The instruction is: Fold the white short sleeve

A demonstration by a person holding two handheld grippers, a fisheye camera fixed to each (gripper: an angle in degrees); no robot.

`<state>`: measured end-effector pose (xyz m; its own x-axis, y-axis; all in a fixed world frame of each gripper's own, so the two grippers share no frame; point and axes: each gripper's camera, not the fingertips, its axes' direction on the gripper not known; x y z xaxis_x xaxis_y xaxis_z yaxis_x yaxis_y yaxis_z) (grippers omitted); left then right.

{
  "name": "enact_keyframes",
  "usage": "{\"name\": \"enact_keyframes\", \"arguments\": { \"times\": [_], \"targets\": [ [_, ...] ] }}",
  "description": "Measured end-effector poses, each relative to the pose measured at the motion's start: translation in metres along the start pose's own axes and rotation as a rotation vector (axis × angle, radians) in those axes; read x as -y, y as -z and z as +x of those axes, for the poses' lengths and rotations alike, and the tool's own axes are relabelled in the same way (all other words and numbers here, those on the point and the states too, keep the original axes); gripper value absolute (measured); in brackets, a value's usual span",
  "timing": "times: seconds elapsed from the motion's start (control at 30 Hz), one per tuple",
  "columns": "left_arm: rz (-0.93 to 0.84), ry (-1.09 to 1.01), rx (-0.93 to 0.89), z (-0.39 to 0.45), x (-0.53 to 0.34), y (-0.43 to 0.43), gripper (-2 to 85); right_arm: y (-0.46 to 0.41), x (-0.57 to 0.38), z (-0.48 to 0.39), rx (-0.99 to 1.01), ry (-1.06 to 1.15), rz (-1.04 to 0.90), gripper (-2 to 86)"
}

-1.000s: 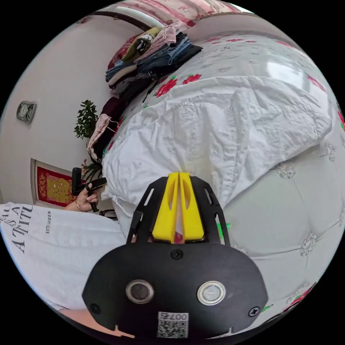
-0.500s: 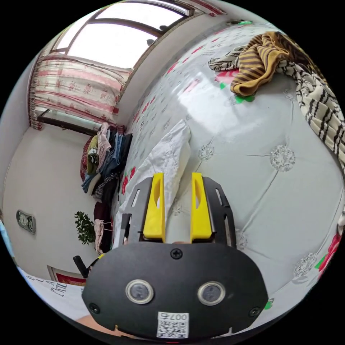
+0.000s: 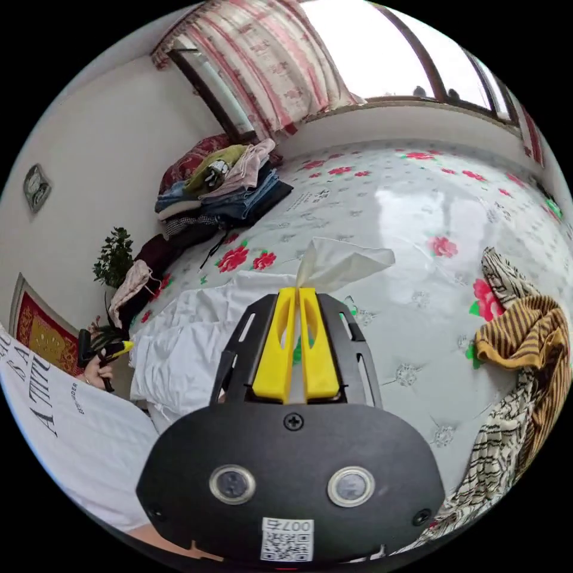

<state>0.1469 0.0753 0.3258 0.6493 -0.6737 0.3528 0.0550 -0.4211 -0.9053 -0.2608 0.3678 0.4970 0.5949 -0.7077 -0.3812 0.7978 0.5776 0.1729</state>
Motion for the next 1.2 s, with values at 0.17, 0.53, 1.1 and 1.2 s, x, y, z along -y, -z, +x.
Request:
{"name": "enact_keyframes", "arguments": {
  "times": [0.17, 0.53, 1.1, 1.2],
  "targets": [
    [0.229, 0.355, 0.119, -0.069, -0.036, 0.062, 4.0, -0.074, 0.047, -0.153, -0.003, 0.497, -0.22, 0.1],
    [0.459, 0.767, -0.035, -0.161, -0.092, 0.073, 13.0, -0.173, 0.087, -0.234, 0.161, 0.491, -0.338, 3.5],
    [0.49, 0.758, -0.078, -0.169, -0.094, 0.079, -0.2, -0.274, 0.105, -0.219, 0.135, 0.452, -0.583, 0.6],
    [0.569, 0.773, -0.142, -0.164, -0.102, 0.084, -0.8, -0.272, 0.111, -0.214, 0.134, 0.401, -0.537, 0.3]
  ]
}}
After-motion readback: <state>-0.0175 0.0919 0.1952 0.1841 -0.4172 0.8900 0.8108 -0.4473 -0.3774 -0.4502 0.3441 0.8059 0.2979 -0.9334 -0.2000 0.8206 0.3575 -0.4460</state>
